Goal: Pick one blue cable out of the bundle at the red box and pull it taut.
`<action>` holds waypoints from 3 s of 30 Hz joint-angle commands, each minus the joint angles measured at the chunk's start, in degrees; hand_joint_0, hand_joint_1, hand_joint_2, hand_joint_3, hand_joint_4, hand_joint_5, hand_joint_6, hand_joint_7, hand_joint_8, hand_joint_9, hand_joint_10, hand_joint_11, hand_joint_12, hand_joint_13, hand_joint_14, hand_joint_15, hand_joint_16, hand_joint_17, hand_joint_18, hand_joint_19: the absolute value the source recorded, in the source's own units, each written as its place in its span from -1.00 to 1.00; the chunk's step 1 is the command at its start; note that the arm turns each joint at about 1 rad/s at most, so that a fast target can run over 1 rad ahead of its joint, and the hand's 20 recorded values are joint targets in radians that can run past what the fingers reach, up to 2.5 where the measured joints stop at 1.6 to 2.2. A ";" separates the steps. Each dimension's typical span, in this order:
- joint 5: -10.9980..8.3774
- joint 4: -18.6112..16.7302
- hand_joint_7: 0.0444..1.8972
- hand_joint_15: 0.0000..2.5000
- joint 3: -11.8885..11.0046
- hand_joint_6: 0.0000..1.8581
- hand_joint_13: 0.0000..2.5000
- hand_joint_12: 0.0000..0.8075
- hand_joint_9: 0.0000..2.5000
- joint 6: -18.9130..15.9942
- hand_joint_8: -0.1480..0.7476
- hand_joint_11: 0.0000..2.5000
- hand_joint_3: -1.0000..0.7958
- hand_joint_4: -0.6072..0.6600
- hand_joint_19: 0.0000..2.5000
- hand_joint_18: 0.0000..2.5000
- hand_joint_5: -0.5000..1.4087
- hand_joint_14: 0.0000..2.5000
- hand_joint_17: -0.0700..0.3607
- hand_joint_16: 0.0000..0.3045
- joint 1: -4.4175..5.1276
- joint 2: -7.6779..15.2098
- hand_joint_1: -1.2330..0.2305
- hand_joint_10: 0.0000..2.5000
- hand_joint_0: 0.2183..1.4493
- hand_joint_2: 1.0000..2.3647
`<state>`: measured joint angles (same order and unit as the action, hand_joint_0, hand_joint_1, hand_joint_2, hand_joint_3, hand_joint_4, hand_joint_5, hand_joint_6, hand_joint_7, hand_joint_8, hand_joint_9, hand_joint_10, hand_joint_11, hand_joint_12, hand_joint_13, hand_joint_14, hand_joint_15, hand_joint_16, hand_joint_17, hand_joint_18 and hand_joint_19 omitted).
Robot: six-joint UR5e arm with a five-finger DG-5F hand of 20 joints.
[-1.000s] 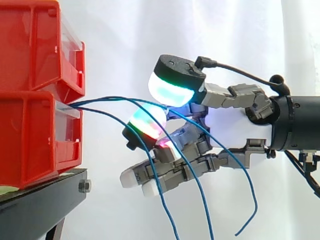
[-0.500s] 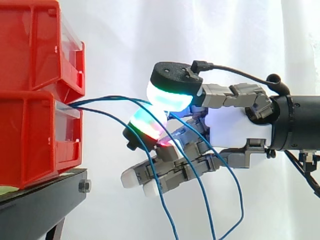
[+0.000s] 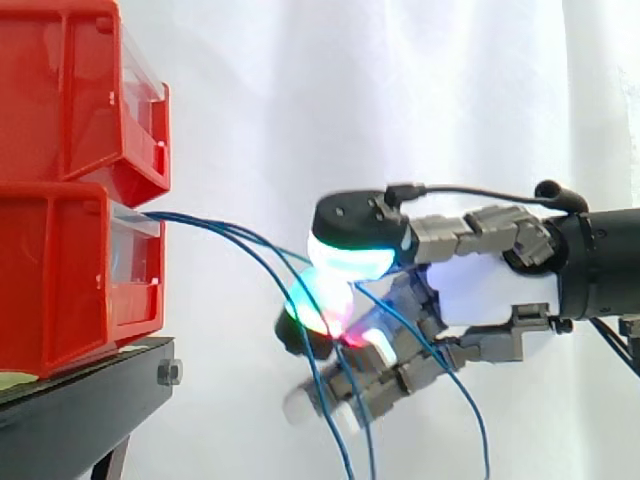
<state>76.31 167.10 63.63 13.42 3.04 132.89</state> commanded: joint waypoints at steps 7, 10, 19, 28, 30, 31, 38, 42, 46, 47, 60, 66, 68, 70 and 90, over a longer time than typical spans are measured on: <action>-4.07 16.24 0.13 -0.83 0.00 0.00 -0.52 0.24 -0.17 0.02 0.29 -0.16 0.11 0.04 -0.80 -0.56 -0.59 -0.99 -0.03 -0.60 -0.31 -1.85 -0.45 -0.99 -0.34 -0.98; -4.42 17.20 0.12 -0.84 0.00 0.00 -0.53 0.24 -0.17 0.11 0.29 -0.17 0.11 0.03 -0.80 -0.57 -0.59 -0.99 -0.03 -0.60 -0.31 -2.29 -0.45 -0.99 -0.34 -0.98; -4.94 17.38 0.13 -0.83 0.00 0.00 -0.53 0.24 -0.18 0.55 0.29 -0.17 0.10 0.03 -0.81 -0.57 -0.59 -0.99 -0.04 -0.60 -0.14 -2.29 -0.45 -0.99 -0.34 -0.98; -3.89 10.70 0.13 -0.83 0.09 0.00 -0.53 0.24 -0.18 0.29 0.29 -0.17 0.10 0.03 -0.80 -0.58 -0.59 -0.99 -0.03 -0.60 0.04 -2.29 -0.45 -0.99 -0.34 -0.98; -3.36 9.38 0.13 -0.82 0.09 0.00 -0.53 0.23 -0.18 0.29 0.30 -0.17 0.10 0.03 -0.81 -0.58 -0.59 -0.99 -0.03 -0.60 0.04 -2.20 -0.45 -0.99 -0.33 -0.98; -2.57 7.89 0.14 -0.82 0.09 0.00 -0.53 0.23 -0.18 0.29 0.30 -0.17 0.10 0.03 -0.81 -0.58 -0.59 -0.99 -0.03 -0.60 0.13 -2.20 -0.45 -0.99 -0.33 -0.98; 1.03 5.08 0.14 -0.82 0.09 0.00 -0.53 0.23 -0.18 0.38 0.29 -0.18 0.11 0.03 -0.81 -0.58 -0.59 -0.99 -0.03 -0.60 0.21 -2.20 -0.46 -0.99 -0.33 -0.98; 1.30 4.37 0.14 -0.82 0.09 0.01 -0.52 0.23 -0.18 0.38 0.28 -0.18 0.11 0.03 -0.81 -0.58 -0.59 -0.99 -0.03 -0.60 0.30 -2.20 -0.46 -0.99 -0.33 -0.98; 1.30 3.84 0.13 -0.81 0.09 0.01 -0.52 0.23 -0.18 0.38 0.29 -0.16 0.11 0.03 -0.81 -0.58 -0.59 -0.99 -0.03 -0.59 0.30 -2.20 -0.46 -0.99 -0.33 -0.98; 1.30 3.67 0.13 -0.81 0.09 0.01 -0.52 0.23 -0.18 0.38 0.29 -0.17 0.11 0.03 -0.81 -0.58 -0.59 -0.99 -0.03 -0.59 0.30 -2.20 -0.46 -0.99 -0.33 -0.98; 1.38 3.14 0.15 -0.81 0.17 0.01 -0.52 0.22 -0.17 0.38 0.30 -0.16 0.12 0.02 -0.81 -0.58 -0.59 -0.99 -0.03 -0.59 0.39 -2.20 -0.46 -0.99 -0.33 -0.98; 5.43 2.70 0.14 -0.81 0.17 0.01 -0.51 0.22 -0.16 -0.33 0.30 -0.16 0.12 0.02 -0.81 -0.57 -0.59 -0.99 -0.02 -0.59 0.39 -2.20 -0.46 -0.99 -0.33 -0.98; 6.31 1.91 0.14 -0.81 0.17 0.01 -0.51 0.22 -0.16 -0.86 0.30 -0.16 0.12 0.02 -0.81 -0.57 -0.59 -0.99 -0.02 -0.59 0.30 -2.20 -0.46 -0.99 -0.33 -0.98; 6.31 1.21 0.13 -0.80 0.17 0.01 -0.51 0.22 -0.16 -1.56 0.30 -0.17 0.12 0.02 -0.81 -0.57 -0.59 -0.99 -0.02 -0.59 0.21 -2.20 -0.46 -0.99 -0.33 -0.98; 6.13 -3.89 0.13 -0.81 6.59 0.01 -0.51 0.21 -0.17 -3.49 0.31 -0.17 0.12 0.02 -0.81 -0.57 -0.59 -0.99 -0.02 -0.59 0.48 -2.20 -0.46 -0.99 -0.33 -0.98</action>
<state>82.61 167.10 67.93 10.67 3.43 130.70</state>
